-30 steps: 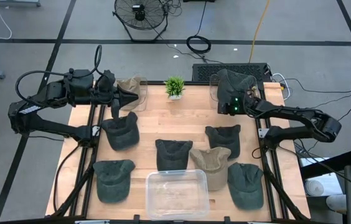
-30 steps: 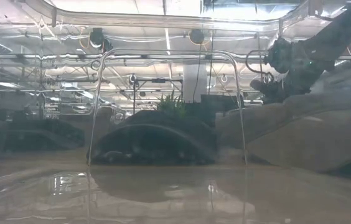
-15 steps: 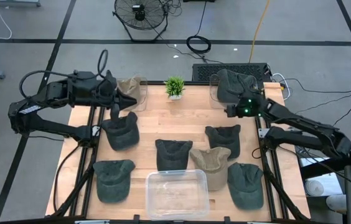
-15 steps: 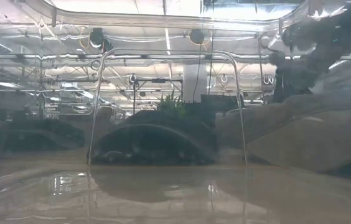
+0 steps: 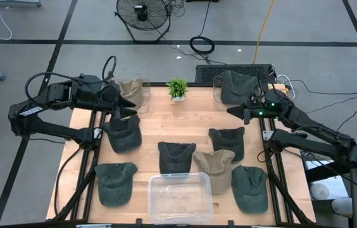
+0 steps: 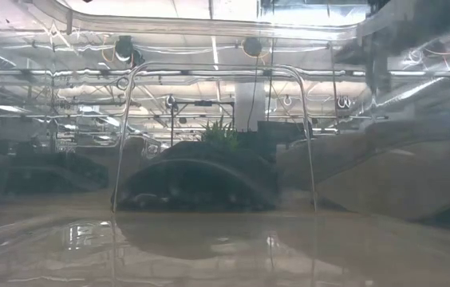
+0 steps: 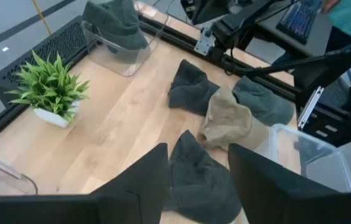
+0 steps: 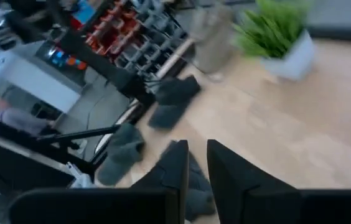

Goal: Pick & Place hat
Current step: Put the top left black cap into the white transparent bin

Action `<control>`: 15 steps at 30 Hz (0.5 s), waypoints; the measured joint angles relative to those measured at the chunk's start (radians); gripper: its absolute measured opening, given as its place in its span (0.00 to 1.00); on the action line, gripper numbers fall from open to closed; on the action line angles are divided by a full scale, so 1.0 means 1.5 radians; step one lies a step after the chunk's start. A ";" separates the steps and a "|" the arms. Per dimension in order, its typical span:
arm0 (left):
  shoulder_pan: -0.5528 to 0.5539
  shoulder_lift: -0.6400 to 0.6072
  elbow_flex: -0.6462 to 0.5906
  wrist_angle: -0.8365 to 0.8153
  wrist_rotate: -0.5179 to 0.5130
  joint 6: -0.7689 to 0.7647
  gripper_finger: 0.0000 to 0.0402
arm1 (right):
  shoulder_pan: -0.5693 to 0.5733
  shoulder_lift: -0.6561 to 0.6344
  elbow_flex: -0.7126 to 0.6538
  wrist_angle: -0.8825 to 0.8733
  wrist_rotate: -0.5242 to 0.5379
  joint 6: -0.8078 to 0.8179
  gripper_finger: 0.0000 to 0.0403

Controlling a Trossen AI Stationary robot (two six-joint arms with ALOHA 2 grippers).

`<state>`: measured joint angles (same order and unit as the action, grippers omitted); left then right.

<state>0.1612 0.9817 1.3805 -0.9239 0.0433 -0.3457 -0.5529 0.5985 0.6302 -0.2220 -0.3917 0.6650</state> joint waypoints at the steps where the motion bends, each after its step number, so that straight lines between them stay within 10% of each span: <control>1: 0.000 0.000 0.000 -0.002 0.000 0.000 0.47 | 0.012 0.009 0.023 -0.010 0.002 -0.014 0.12; 15: 0.000 0.092 0.000 -0.307 0.014 -0.052 0.49 | 0.139 0.230 0.297 -0.287 0.025 -0.256 0.12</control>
<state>0.1608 1.1204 1.3808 -1.3843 0.0648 -0.4234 -0.3441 0.9432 1.0757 -0.6518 -0.3546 0.2810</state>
